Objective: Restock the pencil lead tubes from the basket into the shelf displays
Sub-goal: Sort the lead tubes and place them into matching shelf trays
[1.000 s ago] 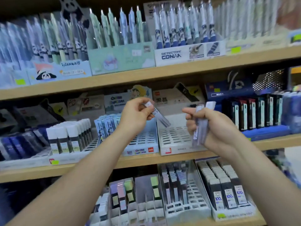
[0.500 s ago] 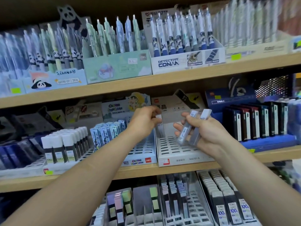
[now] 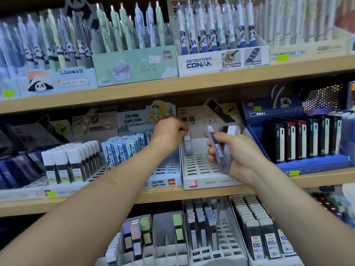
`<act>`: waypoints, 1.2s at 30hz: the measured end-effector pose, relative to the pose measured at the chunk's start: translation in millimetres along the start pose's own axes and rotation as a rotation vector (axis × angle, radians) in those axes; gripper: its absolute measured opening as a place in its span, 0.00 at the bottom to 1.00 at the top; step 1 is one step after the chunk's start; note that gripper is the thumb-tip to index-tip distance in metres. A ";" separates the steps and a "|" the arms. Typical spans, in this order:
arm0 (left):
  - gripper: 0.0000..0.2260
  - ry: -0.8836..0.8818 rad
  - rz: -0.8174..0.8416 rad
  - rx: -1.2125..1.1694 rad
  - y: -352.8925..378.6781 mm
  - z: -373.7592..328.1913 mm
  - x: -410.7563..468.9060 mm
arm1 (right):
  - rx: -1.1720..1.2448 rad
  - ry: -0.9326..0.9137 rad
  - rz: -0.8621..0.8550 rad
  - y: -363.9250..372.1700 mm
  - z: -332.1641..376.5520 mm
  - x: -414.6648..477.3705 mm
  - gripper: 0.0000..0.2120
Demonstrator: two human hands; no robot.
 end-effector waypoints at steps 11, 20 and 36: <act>0.13 -0.049 -0.049 -0.426 -9.8 -17.5 -38.3 | -0.034 -0.120 0.154 12.6 8.1 -22.7 0.08; 0.07 -0.025 0.204 -1.489 -28.9 -44.0 -124.1 | 0.075 -0.034 0.396 26.0 -25.9 -80.3 0.13; 0.10 -0.159 0.002 -1.189 -32.6 -18.4 -134.9 | -0.173 -0.115 0.219 18.7 -56.1 -81.1 0.10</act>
Point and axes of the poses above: each hand's wrist, its own x-axis towards the middle knuckle, its own y-axis out of the palm, z = x × y, the point moved 5 cm from there along x, towards the middle knuckle, and after that the axes turned 2 degrees about z, right-handed, at the moved point
